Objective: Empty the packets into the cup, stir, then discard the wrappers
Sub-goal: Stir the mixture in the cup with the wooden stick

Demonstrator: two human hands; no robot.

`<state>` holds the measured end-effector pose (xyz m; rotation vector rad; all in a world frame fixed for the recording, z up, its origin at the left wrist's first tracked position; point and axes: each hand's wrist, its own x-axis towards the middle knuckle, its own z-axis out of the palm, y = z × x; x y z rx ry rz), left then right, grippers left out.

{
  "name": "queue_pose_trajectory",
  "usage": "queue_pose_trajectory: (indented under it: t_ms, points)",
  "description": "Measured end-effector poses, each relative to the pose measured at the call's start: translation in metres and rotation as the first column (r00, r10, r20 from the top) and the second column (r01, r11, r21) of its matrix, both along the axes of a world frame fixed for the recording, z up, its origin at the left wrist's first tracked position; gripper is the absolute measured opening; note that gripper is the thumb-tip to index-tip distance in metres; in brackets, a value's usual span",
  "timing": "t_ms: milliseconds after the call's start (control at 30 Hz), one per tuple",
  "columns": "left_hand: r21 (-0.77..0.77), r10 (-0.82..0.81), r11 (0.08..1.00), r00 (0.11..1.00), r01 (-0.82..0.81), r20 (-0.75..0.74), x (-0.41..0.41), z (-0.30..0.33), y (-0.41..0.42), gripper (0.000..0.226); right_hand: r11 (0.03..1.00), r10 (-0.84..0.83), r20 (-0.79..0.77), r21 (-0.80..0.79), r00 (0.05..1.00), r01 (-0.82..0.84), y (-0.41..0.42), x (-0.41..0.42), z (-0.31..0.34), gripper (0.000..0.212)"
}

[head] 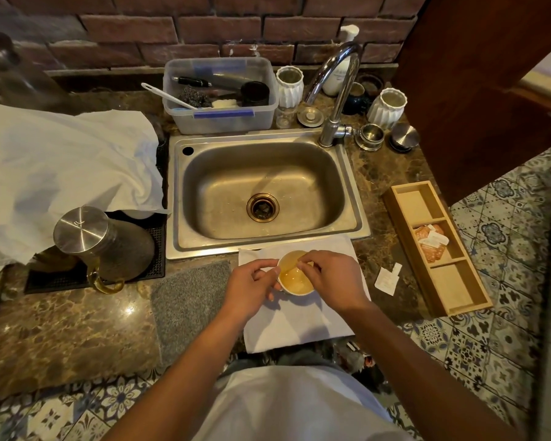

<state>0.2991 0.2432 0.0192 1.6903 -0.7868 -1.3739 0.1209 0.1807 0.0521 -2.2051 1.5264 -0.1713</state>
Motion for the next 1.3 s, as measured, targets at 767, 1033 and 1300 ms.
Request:
queue_pose_trajectory:
  t_ms: [767, 1033, 1300]
  points:
    - [-0.028, 0.001, 1.000, 1.000, -0.001, -0.002, 0.000, -0.007, 0.002, 0.017, 0.999, -0.040, -0.067, -0.011, 0.997, 0.039, 0.019, 0.007, 0.002, 0.032]
    - [-0.032, -0.004, 0.999, 1.000, 0.004, -0.001, 0.000, -0.004, 0.003, 0.016, 0.997, -0.074, -0.182, 0.010, 0.980, 0.077, 0.023, -0.005, 0.014, 0.031]
    - [-0.040, -0.006, 0.999, 1.000, 0.006, 0.006, -0.001, -0.001, 0.002, 0.014, 0.993, -0.044, -0.211, 0.097, 0.976, 0.066, 0.037, 0.004, 0.012, 0.030]
